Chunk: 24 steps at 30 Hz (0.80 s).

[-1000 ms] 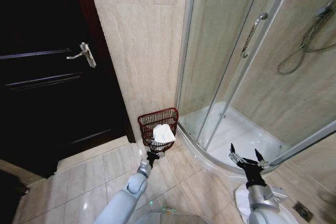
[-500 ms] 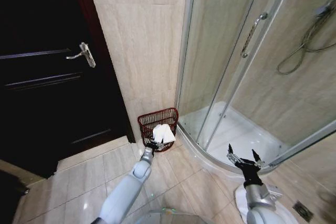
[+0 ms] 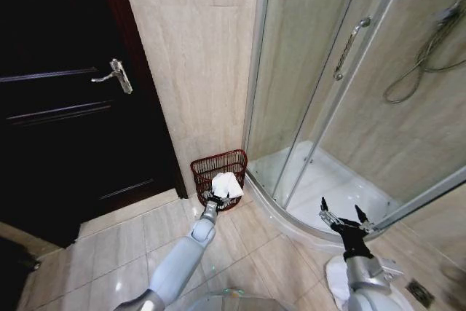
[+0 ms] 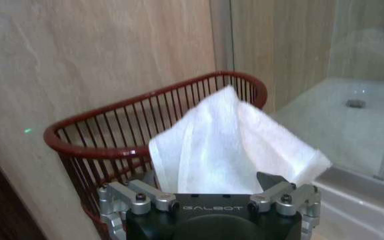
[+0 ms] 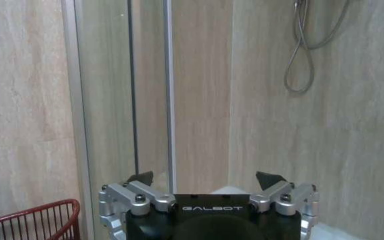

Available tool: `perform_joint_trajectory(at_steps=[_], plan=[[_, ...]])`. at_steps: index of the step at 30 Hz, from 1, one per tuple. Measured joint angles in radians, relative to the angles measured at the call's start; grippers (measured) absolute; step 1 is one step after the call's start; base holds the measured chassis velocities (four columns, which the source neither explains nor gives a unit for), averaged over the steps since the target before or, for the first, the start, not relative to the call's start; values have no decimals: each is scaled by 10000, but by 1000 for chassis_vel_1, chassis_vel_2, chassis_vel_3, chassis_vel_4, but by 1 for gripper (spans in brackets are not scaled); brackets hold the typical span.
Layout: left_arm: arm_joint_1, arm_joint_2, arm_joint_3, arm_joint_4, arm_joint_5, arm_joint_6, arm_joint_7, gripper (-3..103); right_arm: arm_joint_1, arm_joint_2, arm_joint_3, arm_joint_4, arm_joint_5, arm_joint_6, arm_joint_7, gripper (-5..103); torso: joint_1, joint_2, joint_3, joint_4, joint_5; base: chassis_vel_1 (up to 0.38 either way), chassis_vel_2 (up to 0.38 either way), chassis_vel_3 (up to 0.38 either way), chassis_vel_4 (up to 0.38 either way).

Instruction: Discard the used towel into the hamper.

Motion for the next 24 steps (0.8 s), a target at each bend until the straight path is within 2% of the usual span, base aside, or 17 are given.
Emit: perform_joint_trajectory(at_steps=[3,10,20,22,24], plan=[[-200,-43,47,408,-46,-335,218,100,-74,0,15,50,1,49,0,100,0,0,0,0,0,0,0,0,0],[-552,-140,76,978,-25,-679,431,100,-157,0,84,180,3,130,2,100,0,0,0,-1,0,0,0,0,0],[-769,-227,92,1326,-57,-700,702,101,-199,0,161,372,64,139,71,100,0,0,0,-1,-1,0,0,0,0],[-773,-224,90,1326,-69,-698,743,98,-210,0,171,379,78,158,73,100,0,0,0,-1,0,0,0,0,0],[-786,-205,85,1324,-90,-697,802,90,-219,0,191,380,98,195,74,100,0,0,0,-1,0,0,0,0,0]])
